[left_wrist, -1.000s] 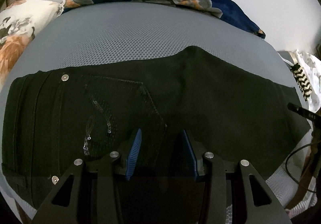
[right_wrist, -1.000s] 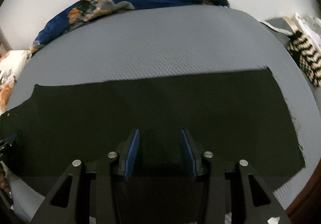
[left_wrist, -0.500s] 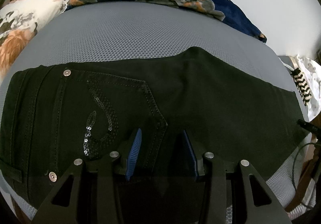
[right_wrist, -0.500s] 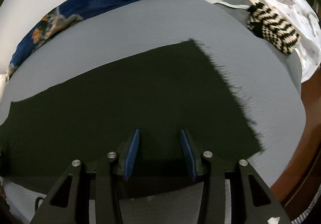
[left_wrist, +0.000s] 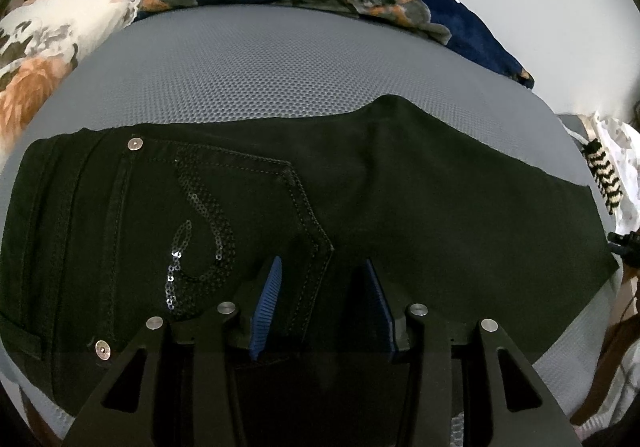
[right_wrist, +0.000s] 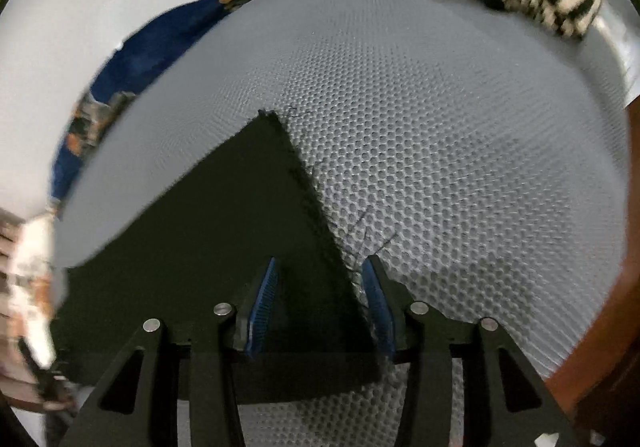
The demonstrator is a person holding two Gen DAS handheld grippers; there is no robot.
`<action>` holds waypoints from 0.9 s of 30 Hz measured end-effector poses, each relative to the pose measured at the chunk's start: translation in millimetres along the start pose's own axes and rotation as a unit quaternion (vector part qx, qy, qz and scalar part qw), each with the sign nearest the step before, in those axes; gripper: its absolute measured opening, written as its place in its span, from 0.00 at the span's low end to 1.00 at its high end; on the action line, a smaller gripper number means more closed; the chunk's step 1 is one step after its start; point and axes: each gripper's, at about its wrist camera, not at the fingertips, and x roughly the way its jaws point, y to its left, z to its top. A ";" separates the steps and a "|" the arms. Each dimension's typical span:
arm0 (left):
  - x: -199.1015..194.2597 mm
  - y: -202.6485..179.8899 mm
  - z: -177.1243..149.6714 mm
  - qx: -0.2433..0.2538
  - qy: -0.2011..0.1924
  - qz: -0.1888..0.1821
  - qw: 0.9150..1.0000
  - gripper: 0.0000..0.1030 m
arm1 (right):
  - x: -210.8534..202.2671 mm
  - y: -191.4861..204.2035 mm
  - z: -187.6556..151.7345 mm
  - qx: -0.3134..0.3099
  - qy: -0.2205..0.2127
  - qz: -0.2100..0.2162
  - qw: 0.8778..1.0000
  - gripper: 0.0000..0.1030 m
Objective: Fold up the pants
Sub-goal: 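Grasp the trouser leg end with the right gripper and lift it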
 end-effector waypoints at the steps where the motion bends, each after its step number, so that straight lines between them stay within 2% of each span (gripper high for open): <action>1: 0.1 -0.2 0.1 -0.001 0.000 0.000 1.000 0.43 | 0.4 -4.7 1.7 0.009 0.004 0.021 1.000 0.41; 4: 0.4 -2.3 0.1 0.002 0.001 0.005 1.000 0.43 | 3.4 -17.3 6.9 0.034 0.018 0.075 0.996 0.41; 6: 0.8 -2.9 0.7 0.002 0.001 0.008 1.000 0.43 | 7.1 -21.4 8.5 0.039 0.029 0.106 0.993 0.36; 9: 1.1 -3.2 0.7 0.001 0.002 0.010 1.000 0.44 | 12.4 -21.6 10.1 0.033 0.031 0.129 0.991 0.34; 11: 1.5 -2.6 0.8 -0.001 0.002 0.010 1.000 0.44 | 18.7 -20.4 12.7 0.034 0.039 0.147 0.988 0.29; 13: 1.7 -3.2 0.9 -0.001 0.002 0.011 1.000 0.44 | 27.1 -15.9 13.5 0.028 0.049 0.161 0.985 0.19; 16: 2.4 -6.1 1.2 0.004 0.002 0.016 1.000 0.46 | 36.7 -3.0 13.7 0.020 0.055 0.171 0.984 0.14; 18: 3.5 -8.3 1.4 0.008 0.003 0.019 1.000 0.48 | 39.0 6.6 14.0 0.009 0.054 0.163 0.985 0.12; 23: 4.9 -10.8 0.3 0.015 0.003 0.022 1.000 0.52 | 32.4 18.0 12.1 0.007 0.035 0.132 0.991 0.09; 27: 5.3 -9.2 -0.7 0.013 0.001 0.016 1.000 0.53 | 19.6 23.2 4.8 0.018 0.011 0.135 0.991 0.08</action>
